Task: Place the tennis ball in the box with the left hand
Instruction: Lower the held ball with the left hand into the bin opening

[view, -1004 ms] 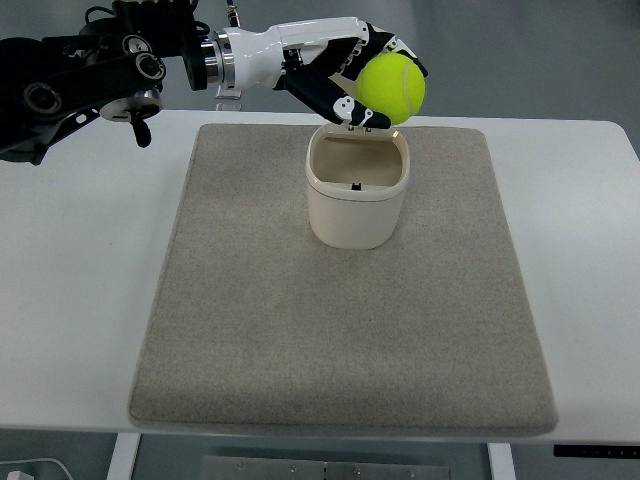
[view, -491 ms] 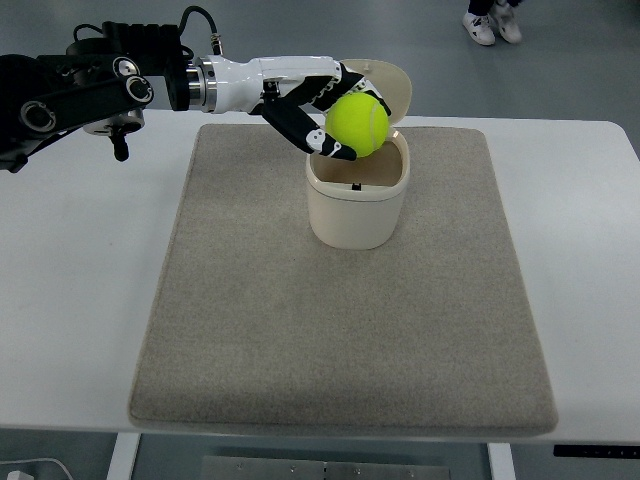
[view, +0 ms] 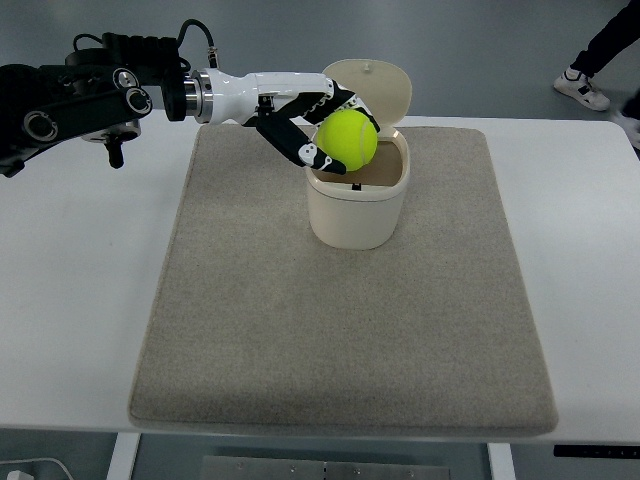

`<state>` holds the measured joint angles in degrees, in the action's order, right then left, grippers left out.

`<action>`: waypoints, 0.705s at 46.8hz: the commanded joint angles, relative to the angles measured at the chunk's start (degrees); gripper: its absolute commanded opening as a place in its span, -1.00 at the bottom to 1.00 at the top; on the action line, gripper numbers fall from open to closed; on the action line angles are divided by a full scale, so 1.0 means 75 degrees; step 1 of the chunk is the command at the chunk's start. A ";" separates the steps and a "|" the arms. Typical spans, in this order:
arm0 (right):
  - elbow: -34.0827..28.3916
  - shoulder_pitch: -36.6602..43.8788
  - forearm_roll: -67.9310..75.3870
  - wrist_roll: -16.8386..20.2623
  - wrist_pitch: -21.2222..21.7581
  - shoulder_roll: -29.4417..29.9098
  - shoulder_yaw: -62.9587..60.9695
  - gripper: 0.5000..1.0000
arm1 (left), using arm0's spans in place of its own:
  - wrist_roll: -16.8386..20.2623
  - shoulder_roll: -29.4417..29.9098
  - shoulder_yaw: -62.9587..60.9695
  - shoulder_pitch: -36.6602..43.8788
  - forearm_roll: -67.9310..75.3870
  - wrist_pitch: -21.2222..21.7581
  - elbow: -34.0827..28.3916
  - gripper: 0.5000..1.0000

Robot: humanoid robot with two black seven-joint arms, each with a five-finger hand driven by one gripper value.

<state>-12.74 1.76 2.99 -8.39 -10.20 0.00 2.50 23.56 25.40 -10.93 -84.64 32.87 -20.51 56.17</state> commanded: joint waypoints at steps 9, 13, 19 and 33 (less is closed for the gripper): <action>0.0000 0.0000 0.0000 0.0005 0.0000 0.0000 0.0006 0.75 | -0.0001 0.0000 -0.0125 0.0000 0.0000 0.0027 -0.0165 -1.00; 0.0000 0.0000 0.0000 0.0005 0.0000 0.0000 -0.0005 0.75 | -0.0001 -0.0011 -0.0137 0.0012 0.0000 0.0039 -0.0165 -1.00; 0.0000 0.0000 0.0000 0.0005 0.0000 0.0000 0.0006 0.75 | -0.0001 -0.0035 -0.0137 0.0012 0.0000 0.0039 -0.0165 -1.00; 0.0000 0.0000 0.0000 0.0005 0.0000 0.0000 0.0006 0.75 | -0.0001 -0.0082 -0.0137 0.0105 0.0000 0.0039 -0.0165 -1.00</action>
<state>-12.74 1.76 2.99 -8.36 -10.20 0.00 2.52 23.49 24.97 -11.95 -84.40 32.87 -20.21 54.93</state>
